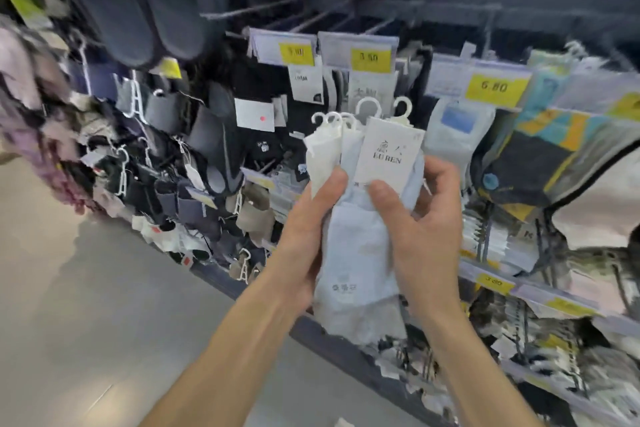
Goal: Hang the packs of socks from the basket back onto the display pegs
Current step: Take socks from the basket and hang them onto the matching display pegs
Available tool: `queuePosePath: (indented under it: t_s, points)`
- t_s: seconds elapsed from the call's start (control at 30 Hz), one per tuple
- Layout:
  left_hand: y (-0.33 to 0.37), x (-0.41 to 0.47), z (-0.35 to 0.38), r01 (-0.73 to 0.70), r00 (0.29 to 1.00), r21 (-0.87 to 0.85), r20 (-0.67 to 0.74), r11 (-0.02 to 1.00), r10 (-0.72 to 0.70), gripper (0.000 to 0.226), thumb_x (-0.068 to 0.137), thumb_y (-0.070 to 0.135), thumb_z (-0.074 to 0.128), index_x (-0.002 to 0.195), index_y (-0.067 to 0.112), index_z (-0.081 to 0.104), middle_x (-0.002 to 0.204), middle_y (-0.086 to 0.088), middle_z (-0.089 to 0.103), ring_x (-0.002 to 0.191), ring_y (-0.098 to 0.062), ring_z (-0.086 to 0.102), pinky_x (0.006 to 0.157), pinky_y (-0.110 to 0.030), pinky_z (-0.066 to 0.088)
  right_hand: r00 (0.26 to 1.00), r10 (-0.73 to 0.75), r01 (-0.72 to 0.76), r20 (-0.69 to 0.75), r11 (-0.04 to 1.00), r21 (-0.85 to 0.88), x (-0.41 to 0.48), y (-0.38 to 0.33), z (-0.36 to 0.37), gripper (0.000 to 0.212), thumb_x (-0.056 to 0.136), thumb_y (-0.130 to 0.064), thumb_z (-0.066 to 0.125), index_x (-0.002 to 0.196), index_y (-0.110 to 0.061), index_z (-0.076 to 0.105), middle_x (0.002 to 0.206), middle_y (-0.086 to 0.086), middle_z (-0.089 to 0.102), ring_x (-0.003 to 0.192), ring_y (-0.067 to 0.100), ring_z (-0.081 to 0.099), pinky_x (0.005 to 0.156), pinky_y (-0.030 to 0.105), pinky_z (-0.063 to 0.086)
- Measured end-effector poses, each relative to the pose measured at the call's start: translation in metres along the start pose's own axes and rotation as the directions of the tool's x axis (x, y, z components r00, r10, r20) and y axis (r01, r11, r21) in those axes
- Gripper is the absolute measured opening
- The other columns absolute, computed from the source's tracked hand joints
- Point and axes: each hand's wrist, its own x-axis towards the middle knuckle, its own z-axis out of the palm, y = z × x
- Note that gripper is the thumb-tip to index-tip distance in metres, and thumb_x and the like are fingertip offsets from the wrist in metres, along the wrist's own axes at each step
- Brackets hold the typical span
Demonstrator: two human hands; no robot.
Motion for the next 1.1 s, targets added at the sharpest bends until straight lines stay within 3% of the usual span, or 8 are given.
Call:
queuePosePath:
  t_s: [0.1,0.23,0.33,0.43,0.63,0.77,0.97,1.1]
  points:
    - [0.042,0.008,0.003,-0.137,0.990,0.030,0.044,0.990,0.136,0.084,0.074,0.044,0.082,0.144,0.011,0.050,0.140,-0.022,0.058,0.129,-0.040,0.055,0.111,-0.055,0.040,0.996,-0.090,0.090,0.001,0.991,0.097,0.024,-0.016,0.028,0.025,0.088,-0.021,0.071,0.102,-0.036,0.056,0.099,-0.016,0.072,0.084,0.002,0.070,0.062,0.014,0.054]
    - [0.101,0.022,-0.011,-0.314,0.949,0.042,0.033,0.949,0.312,0.086,0.069,0.043,0.085,0.141,0.008,0.052,0.135,-0.025,0.060,0.123,-0.043,0.060,0.105,-0.056,0.047,0.978,-0.199,0.206,-0.063,0.964,0.167,0.056,-0.029,0.080,0.020,0.088,-0.023,0.066,0.100,-0.039,0.062,0.095,-0.015,0.073,0.084,0.000,0.070,0.064,0.014,0.054]
    - [0.147,0.038,-0.036,-0.408,0.912,0.072,0.073,0.910,0.403,0.067,0.082,0.037,0.074,0.139,0.010,0.053,0.134,-0.025,0.061,0.123,-0.046,0.058,0.108,-0.064,0.040,0.962,-0.260,0.271,-0.084,0.948,0.168,0.079,-0.030,0.128,0.015,0.086,-0.028,0.066,0.098,-0.038,0.066,0.096,-0.014,0.074,0.085,0.000,0.070,0.066,0.014,0.054]
    - [0.197,0.061,-0.067,-0.485,0.873,0.104,0.104,0.868,0.476,0.047,0.088,0.026,0.068,0.131,0.009,0.059,0.124,-0.021,0.069,0.114,-0.042,0.066,0.097,-0.058,0.053,0.947,-0.318,0.321,-0.046,0.942,0.100,0.106,-0.029,0.180,0.021,0.085,-0.025,0.067,0.106,-0.032,0.064,0.098,-0.015,0.074,0.086,0.000,0.070,0.066,0.013,0.054]
    - [0.280,0.111,-0.095,-0.425,0.897,0.079,0.171,0.902,0.408,0.051,0.078,0.023,0.075,0.124,0.004,0.064,0.121,-0.025,0.069,0.114,-0.045,0.065,0.103,-0.059,0.048,0.930,-0.354,0.348,-0.096,0.935,-0.072,0.162,-0.037,0.248,0.025,0.087,-0.025,0.067,0.107,-0.037,0.058,0.101,-0.016,0.071,0.090,0.002,0.069,0.072,0.015,0.053]
    - [0.305,0.135,-0.093,-0.430,0.887,0.093,0.230,0.898,0.400,0.049,0.076,0.030,0.078,0.119,0.010,0.069,0.115,-0.019,0.073,0.108,-0.038,0.070,0.091,-0.047,0.057,0.934,-0.302,0.312,-0.189,0.950,0.024,0.189,-0.041,0.256,0.022,0.092,-0.013,0.065,0.110,-0.022,0.056,0.094,-0.010,0.073,0.085,0.006,0.070,0.068,0.018,0.054]
    - [0.316,0.166,-0.071,-0.476,0.852,0.066,0.281,0.877,0.442,0.046,0.077,0.034,0.081,0.116,0.015,0.069,0.108,-0.012,0.076,0.096,-0.027,0.075,0.072,-0.035,0.060,0.930,-0.302,0.321,-0.210,0.945,0.065,0.221,-0.061,0.235,0.029,0.085,-0.020,0.069,0.112,-0.018,0.057,0.099,-0.001,0.074,0.089,0.017,0.072,0.071,0.027,0.058]
    - [0.318,0.179,-0.057,-0.387,0.880,-0.017,0.292,0.922,0.374,0.050,0.079,0.034,0.075,0.124,0.014,0.066,0.113,-0.014,0.075,0.101,-0.029,0.074,0.074,-0.035,0.061,0.924,-0.260,0.289,-0.280,0.955,0.065,0.240,-0.072,0.210,0.020,0.091,-0.007,0.064,0.108,-0.016,0.059,0.095,-0.002,0.075,0.083,0.015,0.073,0.065,0.026,0.057]
